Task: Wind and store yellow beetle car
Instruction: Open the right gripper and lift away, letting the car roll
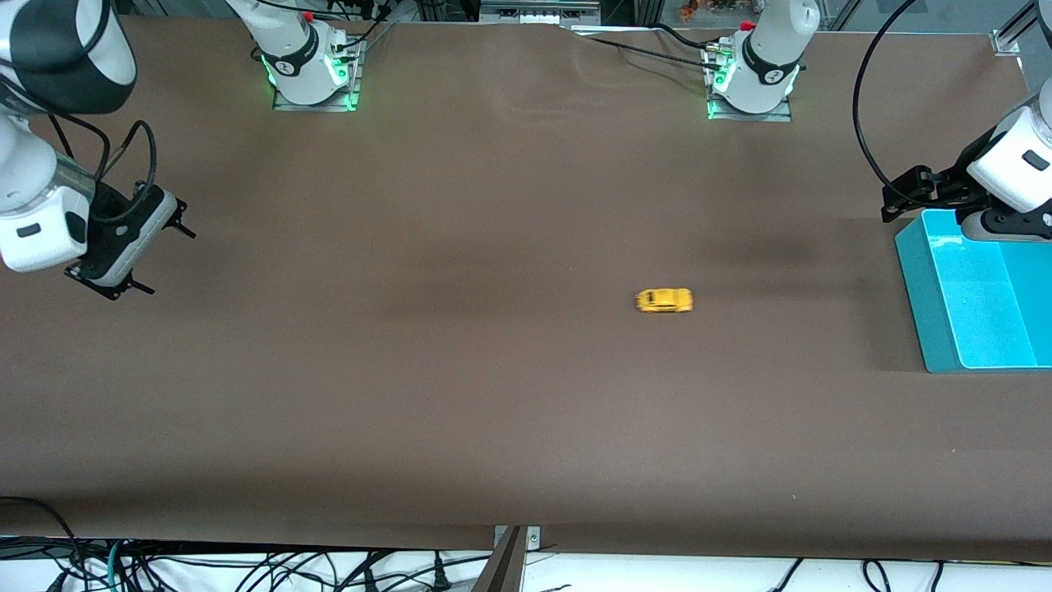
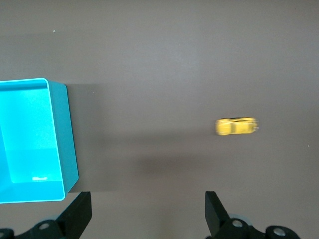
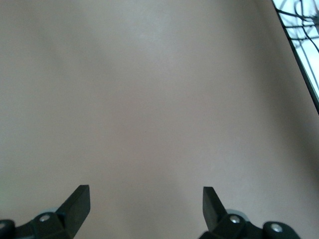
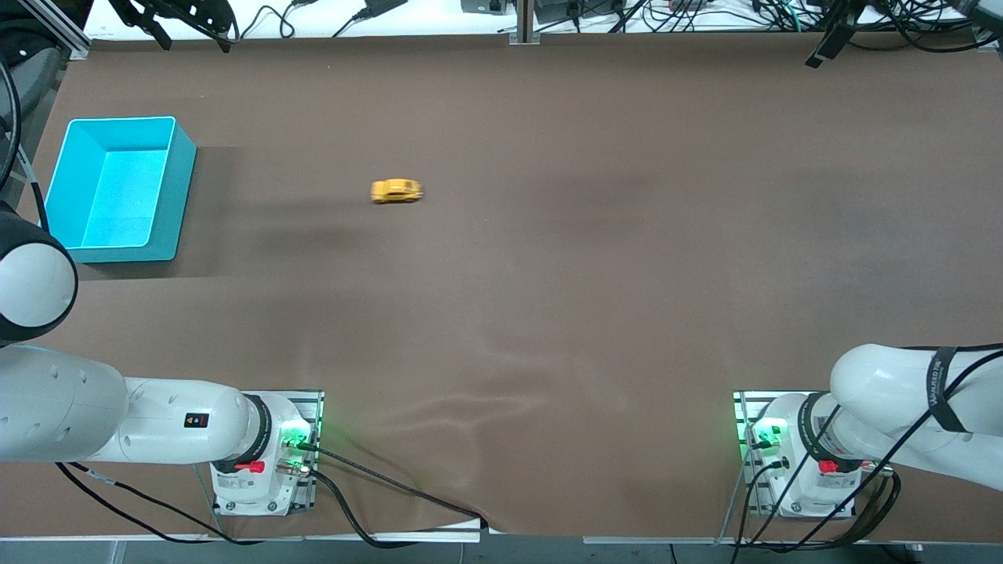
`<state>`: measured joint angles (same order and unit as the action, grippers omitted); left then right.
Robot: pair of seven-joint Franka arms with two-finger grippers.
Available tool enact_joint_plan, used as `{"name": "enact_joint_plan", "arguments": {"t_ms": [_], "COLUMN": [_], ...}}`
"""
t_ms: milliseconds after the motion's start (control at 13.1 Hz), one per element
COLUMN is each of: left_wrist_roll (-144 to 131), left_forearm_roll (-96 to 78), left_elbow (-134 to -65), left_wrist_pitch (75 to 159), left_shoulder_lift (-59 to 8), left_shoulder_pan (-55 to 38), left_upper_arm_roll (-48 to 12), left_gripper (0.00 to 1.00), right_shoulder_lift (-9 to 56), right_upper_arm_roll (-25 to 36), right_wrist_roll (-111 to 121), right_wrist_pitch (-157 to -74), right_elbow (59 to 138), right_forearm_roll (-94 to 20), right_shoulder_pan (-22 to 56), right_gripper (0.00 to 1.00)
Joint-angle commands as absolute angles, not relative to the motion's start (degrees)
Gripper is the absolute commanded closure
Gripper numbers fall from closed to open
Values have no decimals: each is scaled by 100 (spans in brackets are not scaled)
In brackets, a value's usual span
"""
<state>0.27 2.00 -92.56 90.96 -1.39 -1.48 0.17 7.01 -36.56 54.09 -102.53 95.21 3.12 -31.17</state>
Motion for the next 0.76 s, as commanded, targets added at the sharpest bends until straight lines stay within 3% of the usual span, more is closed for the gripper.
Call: {"name": "enact_joint_plan", "arguments": {"t_ms": [0,229,686], "left_wrist_roll": [35,393,1262], "left_forearm_roll": [202,211,159], "left_elbow": [-9044,-9088,-9079], "left_wrist_pitch": [8956,8956,9009], "left_shoulder_lift": [-264,-360,-781], "left_shoulder_pan": [-97,-9,35], "left_upper_arm_roll": [26,26,0], "left_gripper": [0,0,0], "right_shoulder_lift": [362,45,-193], "right_upper_arm_roll": [-3517,-2780,-1996], "right_wrist_roll": [4417,3038,1715], "right_wrist_pitch": [-9818,-9625,-9424], "right_elbow": [9352,9229,9299], "right_forearm_roll": [352,343,-299], "right_shoulder_pan": [-2920,-2287,-1979], "right_gripper": [0,0,0]}}
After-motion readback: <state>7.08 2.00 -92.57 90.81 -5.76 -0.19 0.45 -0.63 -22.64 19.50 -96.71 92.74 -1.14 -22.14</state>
